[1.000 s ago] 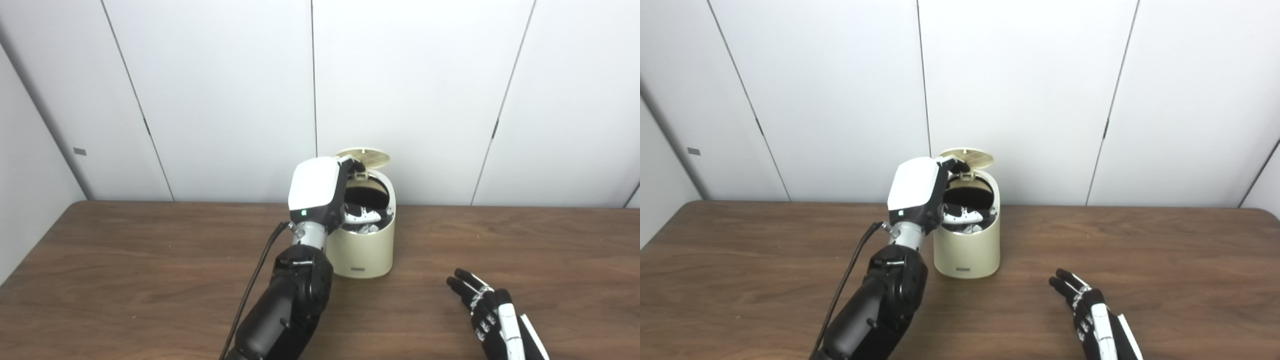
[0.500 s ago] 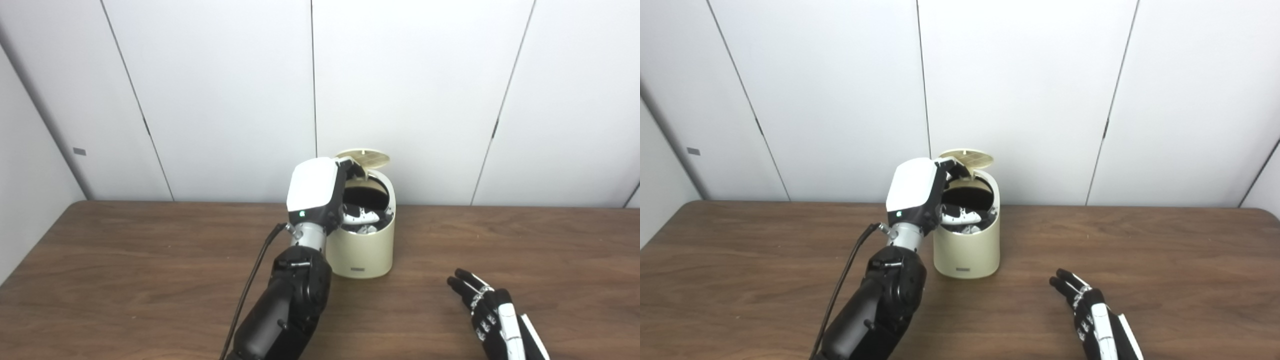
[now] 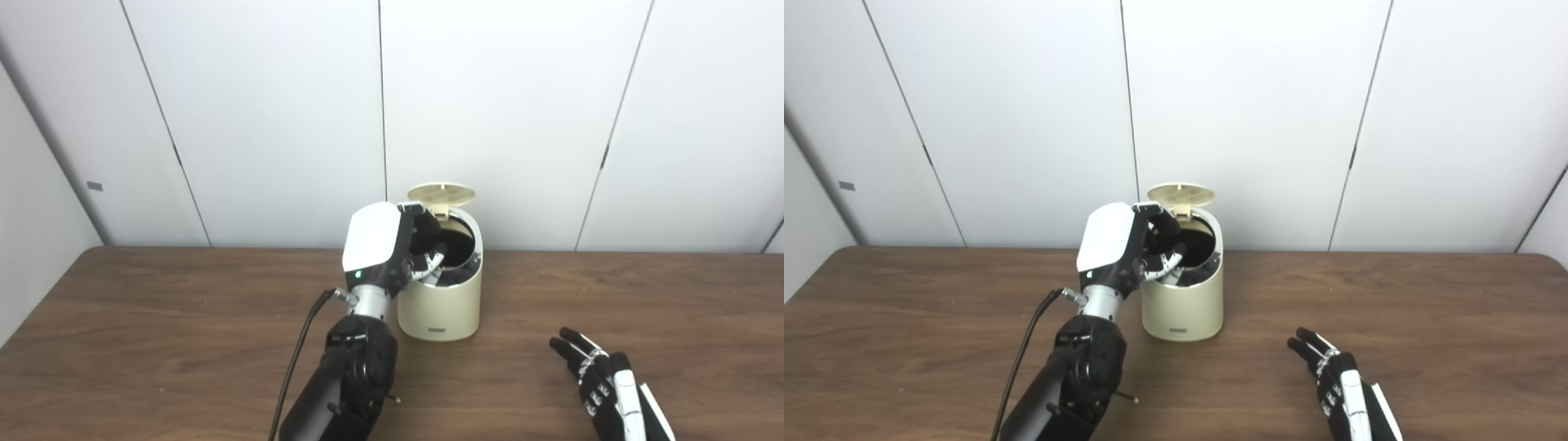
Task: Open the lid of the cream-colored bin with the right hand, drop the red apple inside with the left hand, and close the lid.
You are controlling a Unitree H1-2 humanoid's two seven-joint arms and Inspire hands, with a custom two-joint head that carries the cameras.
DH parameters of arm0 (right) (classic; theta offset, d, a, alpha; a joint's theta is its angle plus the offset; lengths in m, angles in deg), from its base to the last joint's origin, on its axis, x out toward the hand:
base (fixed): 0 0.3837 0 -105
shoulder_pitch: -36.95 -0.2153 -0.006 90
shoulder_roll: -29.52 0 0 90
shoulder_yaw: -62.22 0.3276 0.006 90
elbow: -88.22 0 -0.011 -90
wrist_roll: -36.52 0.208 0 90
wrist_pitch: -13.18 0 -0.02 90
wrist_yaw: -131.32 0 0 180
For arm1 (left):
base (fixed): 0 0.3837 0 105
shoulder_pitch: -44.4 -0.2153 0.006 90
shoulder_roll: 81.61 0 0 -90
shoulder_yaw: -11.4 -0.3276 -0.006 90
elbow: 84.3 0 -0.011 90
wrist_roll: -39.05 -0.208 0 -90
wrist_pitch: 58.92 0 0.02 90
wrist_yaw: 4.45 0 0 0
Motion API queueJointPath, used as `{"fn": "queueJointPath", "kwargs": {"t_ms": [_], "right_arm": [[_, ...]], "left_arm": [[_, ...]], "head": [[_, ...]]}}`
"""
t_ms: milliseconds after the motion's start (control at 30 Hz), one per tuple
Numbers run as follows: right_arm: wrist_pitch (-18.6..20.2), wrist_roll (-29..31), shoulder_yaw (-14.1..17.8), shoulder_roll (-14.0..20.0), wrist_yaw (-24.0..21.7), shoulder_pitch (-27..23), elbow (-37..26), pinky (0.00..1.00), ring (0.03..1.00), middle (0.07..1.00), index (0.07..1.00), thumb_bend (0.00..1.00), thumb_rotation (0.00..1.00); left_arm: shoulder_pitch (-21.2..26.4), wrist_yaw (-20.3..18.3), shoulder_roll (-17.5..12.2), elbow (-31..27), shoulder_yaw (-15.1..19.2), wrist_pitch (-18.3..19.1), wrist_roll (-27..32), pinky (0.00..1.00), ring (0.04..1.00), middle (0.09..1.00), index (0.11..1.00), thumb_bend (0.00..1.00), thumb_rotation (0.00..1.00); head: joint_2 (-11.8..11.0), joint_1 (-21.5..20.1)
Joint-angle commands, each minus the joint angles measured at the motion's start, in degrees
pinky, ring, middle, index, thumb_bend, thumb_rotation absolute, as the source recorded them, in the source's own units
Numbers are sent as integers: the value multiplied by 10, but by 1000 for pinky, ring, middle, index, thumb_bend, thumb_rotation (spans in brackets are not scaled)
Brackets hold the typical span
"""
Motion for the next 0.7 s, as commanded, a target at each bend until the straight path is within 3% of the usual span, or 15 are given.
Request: {"fn": "queueJointPath", "kwargs": {"t_ms": [0,100,333,533,667], "right_arm": [[-9,5,3,4,-6,-6,-1,1000,908,790,769,576,939],[-18,8,4,7,-10,-8,6,1000,903,791,755,554,942],[-18,7,6,10,-13,-9,8,1000,894,786,737,533,947],[-20,4,7,11,-13,-9,10,1000,888,784,737,532,942],[-19,4,7,12,-14,-8,8,1000,898,792,748,517,952]], "left_arm": [[12,-3,-9,-43,9,-3,-2,320,408,506,510,472,0],[5,-8,-13,-71,22,-6,8,358,404,481,504,476,0],[-17,17,14,-120,110,-78,152,342,442,526,462,475,0],[-38,40,14,-129,142,-130,190,329,442,515,479,476,0],[-59,41,16,-142,167,-131,214,343,444,514,470,476,0]], "head": [[1,1],[1,3],[2,6],[2,6],[3,6]]}}
